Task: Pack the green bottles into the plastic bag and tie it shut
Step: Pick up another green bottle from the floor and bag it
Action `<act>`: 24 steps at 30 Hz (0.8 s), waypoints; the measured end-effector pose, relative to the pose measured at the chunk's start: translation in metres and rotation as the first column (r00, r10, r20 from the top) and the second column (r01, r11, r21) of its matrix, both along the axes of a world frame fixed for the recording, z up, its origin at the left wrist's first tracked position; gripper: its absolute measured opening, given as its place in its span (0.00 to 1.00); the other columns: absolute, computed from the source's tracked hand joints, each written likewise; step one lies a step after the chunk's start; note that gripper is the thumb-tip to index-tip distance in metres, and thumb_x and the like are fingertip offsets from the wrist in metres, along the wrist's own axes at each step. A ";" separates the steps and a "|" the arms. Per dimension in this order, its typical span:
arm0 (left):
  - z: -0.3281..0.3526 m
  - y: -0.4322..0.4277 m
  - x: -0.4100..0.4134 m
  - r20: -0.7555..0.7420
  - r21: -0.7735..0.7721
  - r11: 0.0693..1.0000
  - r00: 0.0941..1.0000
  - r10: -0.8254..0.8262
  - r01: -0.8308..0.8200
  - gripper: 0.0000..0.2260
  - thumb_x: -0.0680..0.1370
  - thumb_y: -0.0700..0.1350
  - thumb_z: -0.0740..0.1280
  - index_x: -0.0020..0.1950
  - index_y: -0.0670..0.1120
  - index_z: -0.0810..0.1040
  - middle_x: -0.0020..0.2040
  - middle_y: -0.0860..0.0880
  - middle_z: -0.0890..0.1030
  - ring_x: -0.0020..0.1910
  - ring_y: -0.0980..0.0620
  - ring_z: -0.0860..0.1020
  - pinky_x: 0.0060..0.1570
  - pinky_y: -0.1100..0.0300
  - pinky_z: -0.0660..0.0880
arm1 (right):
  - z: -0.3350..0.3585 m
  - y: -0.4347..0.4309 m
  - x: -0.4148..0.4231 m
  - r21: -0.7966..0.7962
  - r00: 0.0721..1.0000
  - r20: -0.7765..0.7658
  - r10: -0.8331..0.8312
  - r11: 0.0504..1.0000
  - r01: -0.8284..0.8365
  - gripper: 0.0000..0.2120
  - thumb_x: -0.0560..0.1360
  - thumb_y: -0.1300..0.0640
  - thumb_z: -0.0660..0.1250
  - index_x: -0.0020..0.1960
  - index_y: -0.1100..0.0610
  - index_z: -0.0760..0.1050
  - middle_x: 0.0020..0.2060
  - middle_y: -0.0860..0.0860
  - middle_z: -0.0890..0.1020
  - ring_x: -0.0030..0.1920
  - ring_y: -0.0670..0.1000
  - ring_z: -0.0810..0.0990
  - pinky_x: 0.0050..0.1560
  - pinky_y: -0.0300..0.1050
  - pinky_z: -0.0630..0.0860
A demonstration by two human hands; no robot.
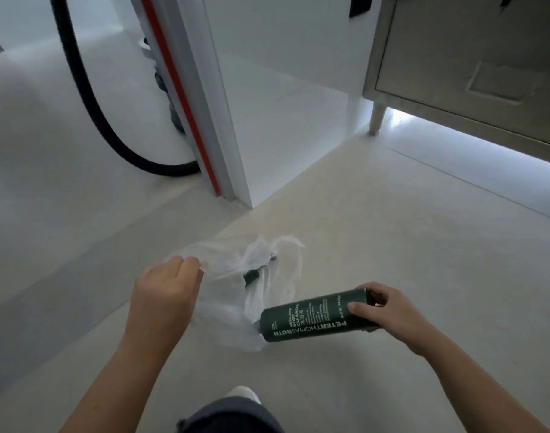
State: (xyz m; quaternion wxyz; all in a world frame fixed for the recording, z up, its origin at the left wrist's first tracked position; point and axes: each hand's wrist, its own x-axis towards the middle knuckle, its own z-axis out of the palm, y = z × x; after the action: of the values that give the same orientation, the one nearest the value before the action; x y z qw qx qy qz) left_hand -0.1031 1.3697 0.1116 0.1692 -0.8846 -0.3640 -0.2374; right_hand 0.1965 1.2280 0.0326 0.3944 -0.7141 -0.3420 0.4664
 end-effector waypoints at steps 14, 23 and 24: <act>-0.002 0.016 -0.029 0.041 -0.072 0.991 0.993 0.113 -0.110 0.16 0.77 0.44 0.57 0.33 0.39 0.73 0.26 0.40 0.72 0.22 0.41 0.70 0.21 0.54 0.68 | -0.036 0.067 -0.074 0.050 0.980 -0.142 -0.139 0.988 0.147 0.13 0.66 0.56 0.74 0.47 0.52 0.74 0.42 0.55 0.83 0.37 0.52 0.83 0.36 0.44 0.80; -0.001 0.018 -0.038 0.108 -0.146 0.982 0.985 0.135 -0.118 0.16 0.77 0.44 0.56 0.33 0.39 0.73 0.26 0.42 0.73 0.23 0.42 0.71 0.22 0.55 0.68 | -0.055 0.123 -0.115 -0.022 0.975 -0.220 -0.040 0.999 0.036 0.18 0.68 0.55 0.73 0.55 0.55 0.73 0.45 0.58 0.81 0.43 0.54 0.82 0.35 0.41 0.80; 0.000 0.018 -0.039 0.111 -0.154 0.982 0.985 0.132 -0.114 0.15 0.77 0.44 0.57 0.33 0.38 0.73 0.26 0.42 0.73 0.22 0.43 0.70 0.22 0.56 0.67 | -0.057 0.126 -0.118 -0.036 0.973 -0.229 -0.033 0.999 0.026 0.19 0.68 0.55 0.73 0.57 0.56 0.73 0.46 0.58 0.81 0.43 0.54 0.82 0.37 0.42 0.81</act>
State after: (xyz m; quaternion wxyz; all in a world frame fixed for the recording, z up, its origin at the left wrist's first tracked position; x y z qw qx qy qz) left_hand -0.1420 1.3875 0.1112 0.0957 -0.8543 -0.4442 -0.2523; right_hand 0.0789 1.3545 -0.0243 0.4266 -0.6666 -0.2758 0.5455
